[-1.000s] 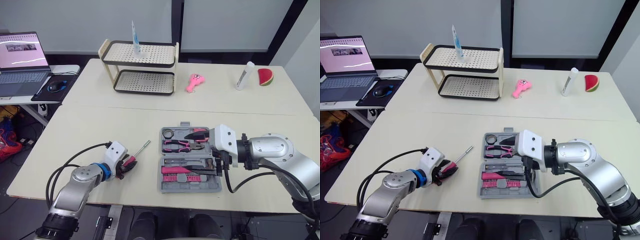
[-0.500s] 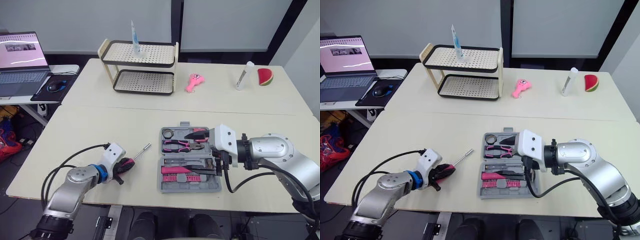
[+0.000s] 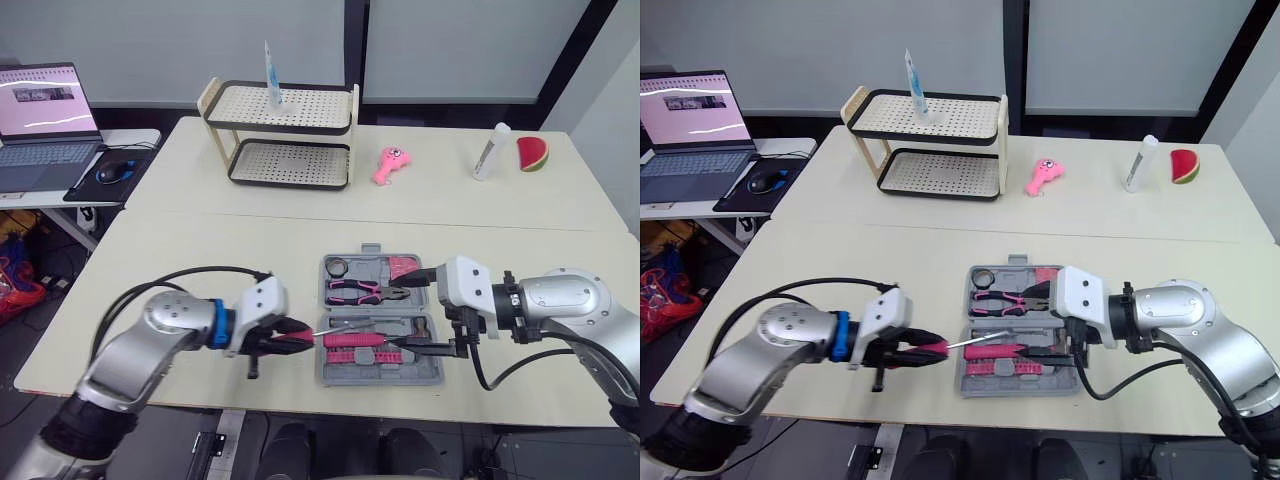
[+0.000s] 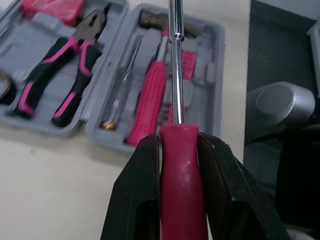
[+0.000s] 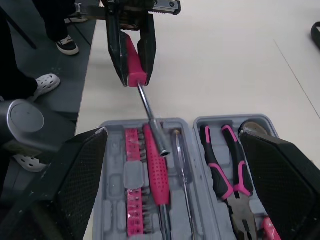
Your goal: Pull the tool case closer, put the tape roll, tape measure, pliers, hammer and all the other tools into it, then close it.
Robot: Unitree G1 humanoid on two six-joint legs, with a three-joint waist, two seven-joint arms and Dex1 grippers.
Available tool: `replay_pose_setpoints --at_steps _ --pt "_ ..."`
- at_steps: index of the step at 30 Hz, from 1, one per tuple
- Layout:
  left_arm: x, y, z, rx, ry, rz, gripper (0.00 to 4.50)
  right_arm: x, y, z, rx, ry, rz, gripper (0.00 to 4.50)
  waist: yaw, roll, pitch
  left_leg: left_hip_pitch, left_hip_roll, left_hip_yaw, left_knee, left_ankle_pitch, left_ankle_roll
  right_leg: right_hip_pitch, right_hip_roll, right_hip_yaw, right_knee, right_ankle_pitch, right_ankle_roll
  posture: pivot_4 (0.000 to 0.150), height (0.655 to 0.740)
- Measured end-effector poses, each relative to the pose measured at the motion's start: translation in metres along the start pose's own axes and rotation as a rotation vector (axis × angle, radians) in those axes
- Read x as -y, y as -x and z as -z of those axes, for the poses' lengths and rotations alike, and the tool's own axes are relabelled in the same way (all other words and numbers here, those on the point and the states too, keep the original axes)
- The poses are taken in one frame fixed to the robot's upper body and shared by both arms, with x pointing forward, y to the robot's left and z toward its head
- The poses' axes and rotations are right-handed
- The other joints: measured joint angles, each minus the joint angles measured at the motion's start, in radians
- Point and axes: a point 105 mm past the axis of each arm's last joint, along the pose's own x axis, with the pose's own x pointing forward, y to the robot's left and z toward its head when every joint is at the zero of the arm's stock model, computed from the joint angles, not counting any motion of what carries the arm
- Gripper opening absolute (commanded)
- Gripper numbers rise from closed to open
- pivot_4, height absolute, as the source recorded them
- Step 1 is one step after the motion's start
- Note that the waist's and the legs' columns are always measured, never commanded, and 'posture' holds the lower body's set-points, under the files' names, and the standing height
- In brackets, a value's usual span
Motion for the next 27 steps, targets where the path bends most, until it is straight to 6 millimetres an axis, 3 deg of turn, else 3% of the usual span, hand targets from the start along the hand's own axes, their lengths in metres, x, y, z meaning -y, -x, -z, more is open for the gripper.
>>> replay_pose_setpoints --at_steps 4,8,20,27 --pt "0.005 -0.035 -0.007 0.013 -0.011 0.044 0.72 -0.007 0.009 0.012 -0.065 -0.028 -0.023 4.5 0.005 0.0 0.0 0.0 0.0 0.0 0.001 0.0 0.0 0.001 0.0 0.0 0.0 0.0 0.0 0.15 0.74" --pt "0.003 -0.057 -0.003 -0.023 -0.008 0.066 0.72 -0.016 0.015 0.017 -0.115 -0.027 -0.055 4.5 0.006 0.0 0.0 0.0 0.001 0.001 0.001 0.0 0.0 0.001 0.001 0.0 0.0 0.0 0.0 0.15 0.74" --pt "0.011 -0.088 0.002 -0.072 0.0 0.126 0.72 -0.018 0.02 0.017 -0.131 -0.049 -0.047 4.5 0.012 0.0 0.0 0.0 0.001 0.001 0.001 0.0 0.0 0.001 0.001 0.0 -0.001 0.0 0.0 0.15 0.74" --pt "0.007 -0.093 0.008 -0.093 0.022 0.096 0.72 -0.02 0.019 0.014 -0.13 -0.047 -0.046 4.5 0.014 0.0 0.0 0.0 0.001 0.001 0.001 0.0 0.0 0.001 0.001 0.0 -0.001 0.0 0.0 0.15 0.74"
